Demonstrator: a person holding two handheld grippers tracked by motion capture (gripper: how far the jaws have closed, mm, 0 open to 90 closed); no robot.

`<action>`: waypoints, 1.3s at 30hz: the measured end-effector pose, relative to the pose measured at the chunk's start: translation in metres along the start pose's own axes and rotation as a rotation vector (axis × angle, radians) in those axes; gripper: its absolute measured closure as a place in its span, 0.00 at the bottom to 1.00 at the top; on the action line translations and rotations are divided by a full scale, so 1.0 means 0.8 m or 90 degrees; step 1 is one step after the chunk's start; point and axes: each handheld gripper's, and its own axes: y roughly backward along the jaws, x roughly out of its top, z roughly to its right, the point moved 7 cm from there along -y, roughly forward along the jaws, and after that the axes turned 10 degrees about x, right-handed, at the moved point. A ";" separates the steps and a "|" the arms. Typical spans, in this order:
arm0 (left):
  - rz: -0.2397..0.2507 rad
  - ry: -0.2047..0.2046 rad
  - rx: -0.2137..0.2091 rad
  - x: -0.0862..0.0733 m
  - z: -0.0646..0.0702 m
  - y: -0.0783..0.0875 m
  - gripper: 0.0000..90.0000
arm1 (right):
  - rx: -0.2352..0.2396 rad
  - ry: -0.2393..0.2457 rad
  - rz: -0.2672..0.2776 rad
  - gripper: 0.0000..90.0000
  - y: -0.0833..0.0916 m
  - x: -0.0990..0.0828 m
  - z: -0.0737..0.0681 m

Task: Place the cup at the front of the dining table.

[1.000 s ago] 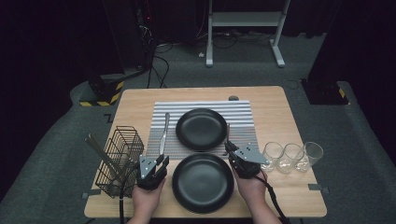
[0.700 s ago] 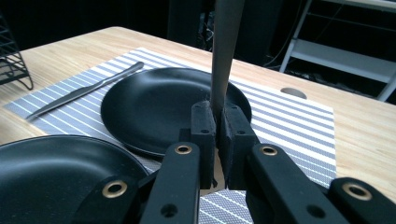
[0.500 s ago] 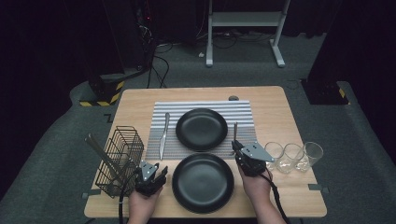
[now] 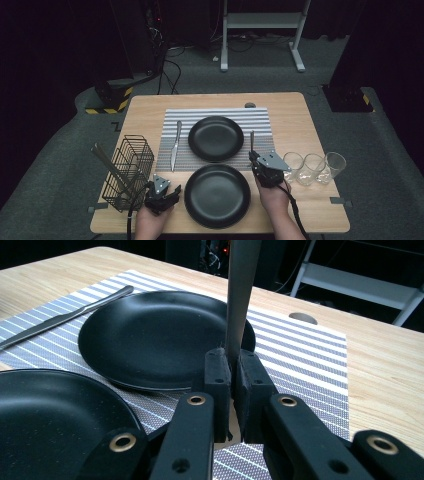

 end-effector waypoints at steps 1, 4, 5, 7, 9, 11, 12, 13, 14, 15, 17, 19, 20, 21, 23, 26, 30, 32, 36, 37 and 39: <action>-0.001 -0.008 -0.005 0.000 0.002 0.000 0.46 | -0.001 -0.008 -0.003 0.94 -0.003 -0.001 0.002; 0.000 -0.016 -0.014 0.000 0.003 -0.001 0.43 | -0.004 -0.006 -0.007 0.94 -0.005 -0.001 0.004; 0.000 -0.018 -0.016 0.000 0.004 -0.001 0.43 | -0.006 -0.006 -0.009 0.94 -0.007 -0.001 0.004; -0.001 -0.022 -0.019 0.000 0.004 -0.001 0.40 | -0.013 -0.010 -0.013 0.94 -0.010 -0.001 0.006; 0.001 -0.020 -0.019 0.000 0.005 -0.001 0.40 | -0.015 -0.010 -0.014 0.94 -0.010 -0.001 0.006; 0.000 -0.021 -0.023 -0.001 0.005 0.000 0.38 | -0.023 -0.012 -0.019 0.94 -0.013 -0.001 0.009; 0.000 -0.022 -0.024 -0.001 0.005 0.000 0.38 | -0.023 -0.012 -0.019 0.94 -0.013 -0.001 0.009; 0.000 -0.023 -0.025 -0.001 0.005 0.000 0.37 | -0.026 -0.017 -0.022 0.94 -0.015 -0.001 0.011; 0.000 -0.023 -0.025 -0.001 0.005 0.000 0.37 | -0.027 -0.018 -0.022 0.94 -0.015 -0.001 0.011; 0.000 -0.024 -0.025 -0.001 0.005 0.000 0.37 | -0.030 -0.018 -0.023 0.94 -0.016 -0.001 0.012; -0.001 -0.025 -0.029 -0.001 0.006 0.000 0.36 | -0.032 -0.020 -0.023 0.94 -0.016 0.000 0.012; -0.001 -0.025 -0.031 -0.001 0.006 0.000 0.35 | -0.037 -0.026 -0.027 0.94 -0.017 0.000 0.014; -0.001 -0.024 -0.033 -0.001 0.006 0.000 0.35 | -0.037 -0.026 -0.027 0.94 -0.017 0.000 0.014; -0.001 -0.023 -0.033 -0.001 0.006 0.000 0.35 | -0.038 -0.030 -0.028 0.94 -0.017 -0.001 0.015; -0.001 -0.025 -0.032 -0.001 0.006 0.000 0.35 | -0.039 -0.039 -0.032 0.94 -0.019 -0.002 0.016; -0.001 -0.026 -0.032 -0.001 0.006 0.000 0.35 | -0.040 -0.044 -0.040 0.94 -0.023 -0.003 0.017; -0.001 -0.026 -0.036 -0.002 0.005 0.000 0.35 | -0.039 -0.044 -0.048 0.94 -0.030 -0.003 0.015; 0.000 -0.024 -0.038 -0.002 0.005 0.000 0.35 | -0.039 -0.044 -0.051 0.94 -0.031 -0.003 0.013; 0.000 -0.025 -0.037 -0.002 0.005 0.000 0.35 | -0.040 -0.041 -0.055 0.94 -0.033 -0.003 0.013; -0.001 -0.026 -0.037 -0.002 0.005 0.000 0.35 | -0.042 -0.039 -0.055 0.94 -0.034 -0.003 0.013; -0.001 -0.026 -0.037 -0.002 0.005 0.000 0.35 | -0.042 -0.041 -0.055 0.94 -0.034 -0.003 0.014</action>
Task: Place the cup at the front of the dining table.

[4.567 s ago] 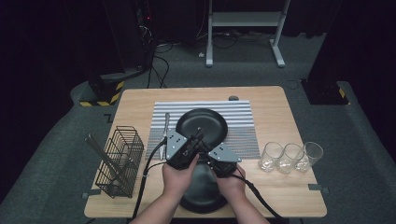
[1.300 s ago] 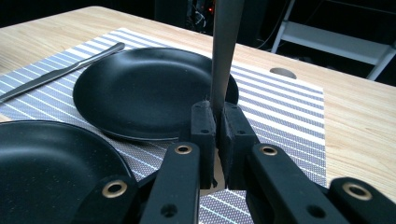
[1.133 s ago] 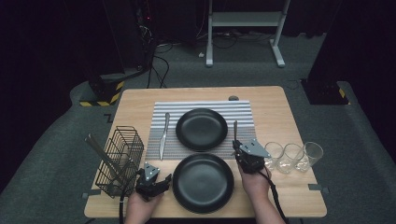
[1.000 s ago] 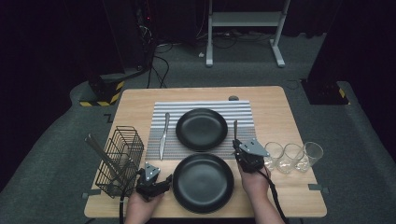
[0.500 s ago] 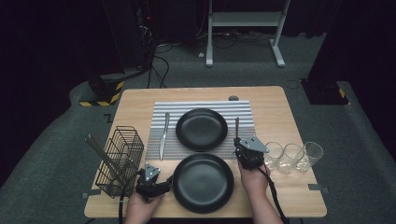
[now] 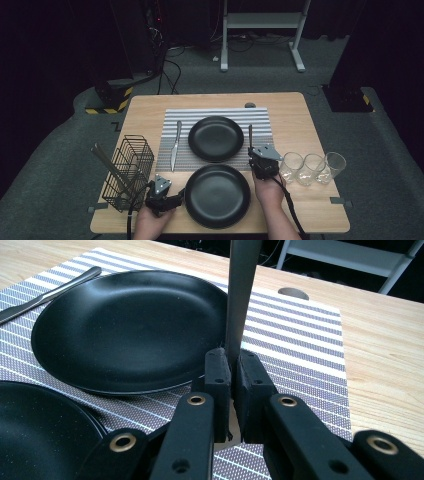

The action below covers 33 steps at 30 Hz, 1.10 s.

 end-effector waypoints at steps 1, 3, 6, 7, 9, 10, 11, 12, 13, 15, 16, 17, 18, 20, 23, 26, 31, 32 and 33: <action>0.000 0.000 0.000 0.000 0.000 0.000 0.35 | -0.001 0.000 -0.001 0.94 -0.001 0.000 0.001; 0.000 -0.001 0.001 0.000 0.000 0.000 0.35 | -0.003 -0.001 -0.004 0.94 -0.002 -0.001 0.002; 0.000 -0.004 0.004 0.000 0.001 0.000 0.35 | -0.001 -0.005 -0.014 0.94 -0.005 -0.004 0.004; 0.000 -0.004 0.004 0.000 0.001 0.000 0.35 | -0.001 -0.005 -0.014 0.94 -0.005 -0.004 0.004; 0.000 -0.004 0.004 0.000 0.001 0.000 0.35 | 0.000 -0.009 -0.015 0.94 -0.008 -0.004 0.007; 0.000 -0.004 0.003 0.000 0.001 0.000 0.35 | 0.001 -0.015 -0.016 0.94 -0.010 -0.004 0.009; 0.000 -0.004 0.004 0.000 0.001 0.000 0.35 | 0.001 -0.015 -0.016 0.94 -0.010 -0.004 0.009; 0.000 -0.004 0.004 0.000 0.001 0.000 0.35 | 0.002 -0.018 -0.020 0.94 -0.012 -0.005 0.011; 0.000 -0.004 0.004 0.000 0.001 0.000 0.35 | 0.002 -0.018 -0.020 0.94 -0.012 -0.005 0.011; 0.000 -0.005 0.003 0.000 0.001 0.000 0.35 | 0.004 -0.022 -0.020 0.94 -0.015 -0.004 0.012; 0.001 -0.005 0.002 0.000 0.001 0.000 0.35 | 0.004 -0.022 -0.021 0.94 -0.016 -0.004 0.013; 0.001 -0.005 0.002 0.000 0.001 0.000 0.35 | 0.004 -0.022 -0.021 0.94 -0.016 -0.004 0.013; 0.001 -0.005 0.001 0.000 0.001 0.000 0.35 | 0.004 -0.021 -0.023 0.94 -0.018 -0.003 0.013; 0.001 -0.006 0.001 0.000 0.001 0.000 0.36 | 0.001 -0.023 -0.025 0.94 -0.022 -0.001 0.014; 0.001 -0.005 0.001 0.000 0.001 0.000 0.36 | 0.000 -0.022 -0.026 0.94 -0.024 0.000 0.014; 0.001 -0.006 0.000 0.001 0.001 0.000 0.36 | -0.001 -0.020 -0.032 0.94 -0.027 0.001 0.015; 0.001 -0.005 -0.002 0.001 0.001 0.000 0.36 | -0.005 -0.021 -0.038 0.94 -0.032 0.004 0.017; 0.001 -0.006 -0.002 0.001 0.001 0.000 0.36 | -0.005 -0.020 -0.036 0.94 -0.033 0.004 0.018; 0.001 -0.006 -0.002 0.001 0.001 0.000 0.36 | -0.006 -0.022 -0.036 0.94 -0.034 0.004 0.019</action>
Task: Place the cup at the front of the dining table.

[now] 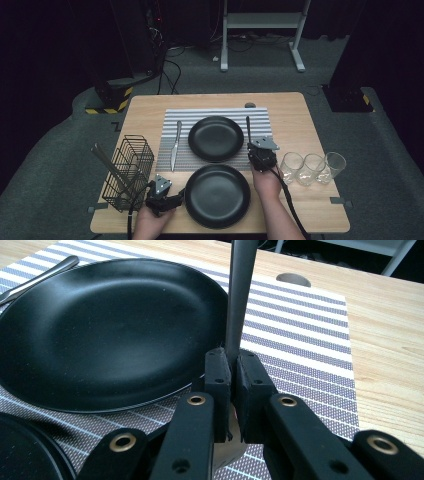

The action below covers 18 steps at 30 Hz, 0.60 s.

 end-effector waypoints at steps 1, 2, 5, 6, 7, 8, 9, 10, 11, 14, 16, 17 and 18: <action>0.000 0.000 0.000 0.000 0.000 0.000 0.36 | -0.001 -0.004 -0.001 0.94 0.000 0.000 0.001; 0.000 0.000 0.000 0.000 0.000 0.000 0.36 | -0.001 -0.006 0.000 0.94 -0.001 0.000 0.002; 0.000 0.000 -0.001 0.000 0.000 0.000 0.36 | -0.004 -0.012 0.001 0.94 -0.004 0.001 0.005; 0.000 0.000 -0.001 0.000 0.000 0.000 0.36 | -0.005 -0.015 0.000 0.94 -0.005 0.001 0.006; 0.000 0.000 -0.001 0.000 0.000 0.000 0.36 | -0.004 -0.015 -0.001 0.94 -0.006 0.002 0.006; 0.000 0.000 -0.001 0.000 0.000 0.000 0.36 | -0.005 -0.015 -0.003 0.94 -0.008 0.002 0.006; 0.000 0.001 -0.002 0.000 0.000 0.000 0.36 | -0.007 -0.015 -0.004 0.94 -0.009 0.003 0.006; 0.000 0.000 -0.001 0.000 0.000 0.000 0.36 | -0.007 -0.013 -0.005 0.94 -0.010 0.003 0.007; 0.000 0.000 -0.001 0.000 0.000 0.000 0.36 | -0.009 -0.012 -0.006 0.94 -0.012 0.003 0.007; 0.000 0.000 -0.002 0.000 0.000 0.000 0.36 | -0.015 -0.014 -0.011 0.94 -0.017 0.005 0.008; 0.001 0.001 -0.003 0.000 0.000 0.000 0.36 | -0.018 -0.016 -0.013 0.94 -0.020 0.005 0.010; 0.001 0.001 -0.003 0.000 0.000 0.000 0.36 | -0.019 -0.018 -0.014 0.94 -0.021 0.005 0.011; 0.001 0.001 -0.003 0.000 0.000 0.000 0.36 | -0.022 -0.020 -0.014 0.94 -0.022 0.005 0.013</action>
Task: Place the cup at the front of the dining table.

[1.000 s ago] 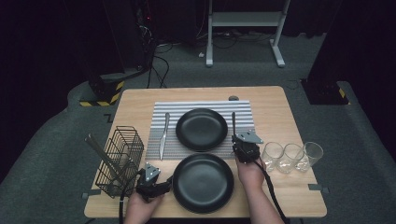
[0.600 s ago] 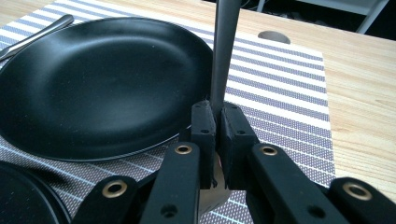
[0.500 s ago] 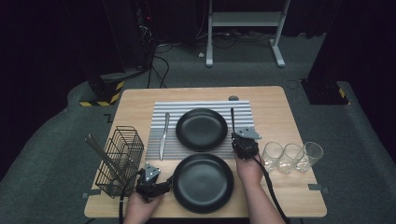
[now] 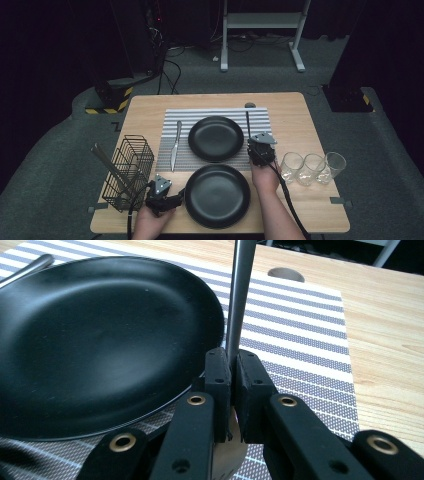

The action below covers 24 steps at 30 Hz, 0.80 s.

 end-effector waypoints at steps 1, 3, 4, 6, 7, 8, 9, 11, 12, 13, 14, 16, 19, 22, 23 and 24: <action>0.000 0.000 0.000 0.000 0.000 0.000 0.36 | -0.003 -0.004 -0.001 0.94 -0.001 0.000 0.002; 0.000 0.000 -0.001 0.000 0.000 0.000 0.36 | -0.009 -0.008 -0.007 0.94 -0.005 0.000 0.007; 0.001 0.000 -0.001 0.000 0.000 0.000 0.37 | -0.012 -0.007 -0.010 0.95 -0.006 0.000 0.008; 0.000 0.000 -0.001 0.000 0.000 0.000 0.37 | -0.014 -0.006 -0.012 0.95 -0.007 0.000 0.009; 0.001 -0.001 -0.002 0.000 0.000 0.000 0.37 | -0.017 -0.007 -0.015 0.95 -0.008 0.000 0.010; 0.001 -0.001 -0.002 0.000 0.000 0.000 0.37 | -0.019 -0.005 -0.017 0.95 -0.010 0.000 0.011; 0.001 -0.001 -0.002 0.000 0.000 0.000 0.37 | -0.021 -0.006 -0.019 0.95 -0.012 0.000 0.012; 0.001 0.000 -0.002 0.000 0.000 0.000 0.37 | -0.026 -0.008 -0.023 0.95 -0.014 0.000 0.013; 0.001 0.000 -0.003 0.000 0.000 0.000 0.37 | -0.029 -0.009 -0.025 0.95 -0.016 0.000 0.014; 0.001 0.000 -0.003 0.000 0.000 0.000 0.37 | -0.032 -0.011 -0.028 0.96 -0.017 -0.001 0.015; 0.001 0.000 -0.003 0.000 0.000 0.000 0.37 | -0.034 -0.012 -0.030 0.96 -0.019 -0.001 0.016; 0.001 0.000 -0.003 0.000 0.000 0.000 0.37 | -0.034 -0.013 -0.033 0.96 -0.021 -0.001 0.018; 0.001 0.001 -0.003 0.000 0.000 0.000 0.37 | -0.039 -0.016 -0.036 0.96 -0.024 -0.002 0.021; 0.001 0.001 -0.003 0.000 0.000 0.000 0.37 | -0.042 -0.023 -0.049 0.96 -0.028 -0.005 0.025; 0.001 0.001 -0.003 0.000 0.000 0.000 0.37 | -0.042 -0.023 -0.050 0.96 -0.030 -0.006 0.027; 0.001 0.001 -0.003 0.000 0.000 0.000 0.37 | -0.042 -0.023 -0.050 0.96 -0.030 -0.006 0.027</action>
